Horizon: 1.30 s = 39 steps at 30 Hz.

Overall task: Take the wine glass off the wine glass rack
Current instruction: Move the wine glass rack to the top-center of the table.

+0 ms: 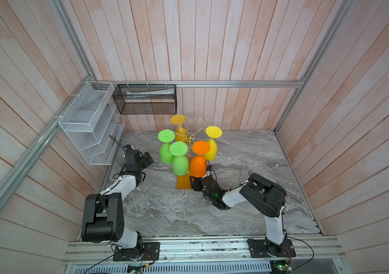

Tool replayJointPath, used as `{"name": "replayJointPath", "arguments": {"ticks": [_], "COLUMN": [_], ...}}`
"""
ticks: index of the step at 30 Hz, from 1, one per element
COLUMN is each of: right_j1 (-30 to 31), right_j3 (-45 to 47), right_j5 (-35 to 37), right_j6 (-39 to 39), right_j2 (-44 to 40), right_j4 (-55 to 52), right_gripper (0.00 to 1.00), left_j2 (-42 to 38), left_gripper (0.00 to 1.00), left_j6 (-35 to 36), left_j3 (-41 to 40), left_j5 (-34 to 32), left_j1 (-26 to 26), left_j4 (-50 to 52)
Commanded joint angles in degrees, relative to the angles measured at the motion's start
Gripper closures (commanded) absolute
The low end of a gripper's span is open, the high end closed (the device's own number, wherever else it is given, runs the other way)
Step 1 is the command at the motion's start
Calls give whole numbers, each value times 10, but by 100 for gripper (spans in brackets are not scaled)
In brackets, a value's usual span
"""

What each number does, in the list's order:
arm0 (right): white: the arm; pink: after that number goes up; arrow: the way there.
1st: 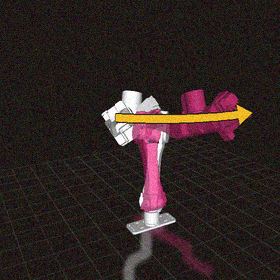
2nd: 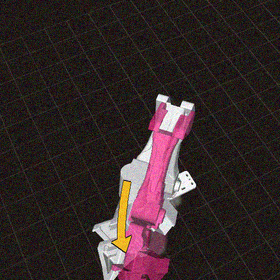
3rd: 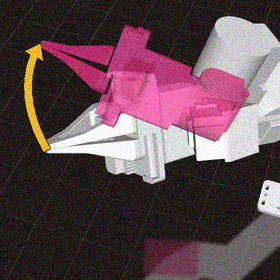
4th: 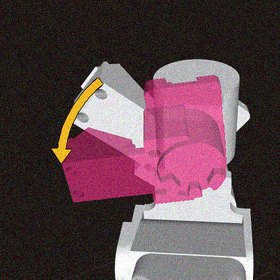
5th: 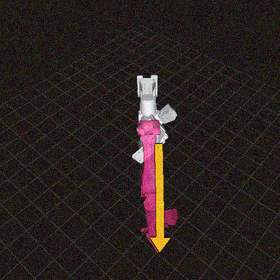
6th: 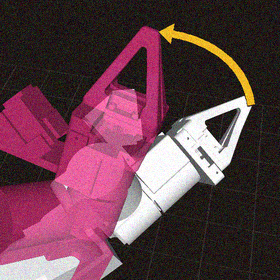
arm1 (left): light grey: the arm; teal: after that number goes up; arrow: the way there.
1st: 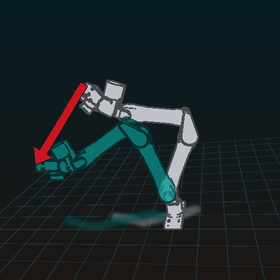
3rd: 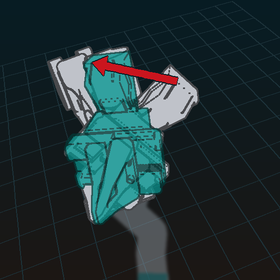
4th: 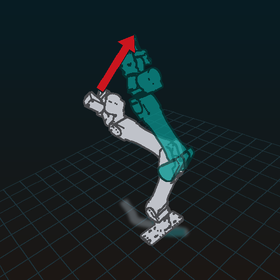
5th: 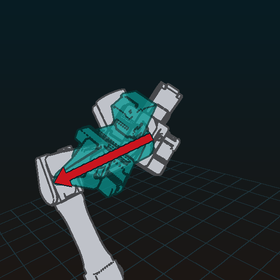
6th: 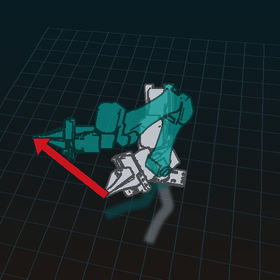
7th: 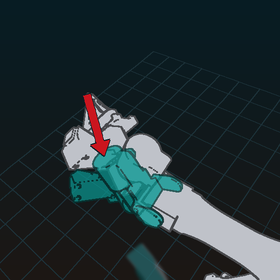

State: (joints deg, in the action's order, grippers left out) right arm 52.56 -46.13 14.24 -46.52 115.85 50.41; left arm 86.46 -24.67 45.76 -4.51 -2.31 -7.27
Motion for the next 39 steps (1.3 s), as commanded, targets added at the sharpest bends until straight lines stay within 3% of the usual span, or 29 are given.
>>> {"name": "replayJointPath", "arguments": {"ticks": [1, 29, 34, 39], "right_j1": [-2, -45, -64, -74], "right_j3": [-36, -339, -330, -255], "right_j5": [-18, -5, -9, -12], "right_j6": [-21, -147, -148, -129], "right_j2": [23, 215, 206, 166], "right_j4": [8, -15, 30, 95], "right_gripper": [42, 48, 48, 47], "left_j2": [-12, 10, 23, 35], "left_gripper": [1, 4, 4, 4], "left_j6": [7, -9, -11, -26], "left_j3": [15, 27, 27, 24], "left_j5": [-13, -46, -45, -30], "left_j1": [-2, -8, -8, -9], "left_j4": [3, 34, 40, 47]}}
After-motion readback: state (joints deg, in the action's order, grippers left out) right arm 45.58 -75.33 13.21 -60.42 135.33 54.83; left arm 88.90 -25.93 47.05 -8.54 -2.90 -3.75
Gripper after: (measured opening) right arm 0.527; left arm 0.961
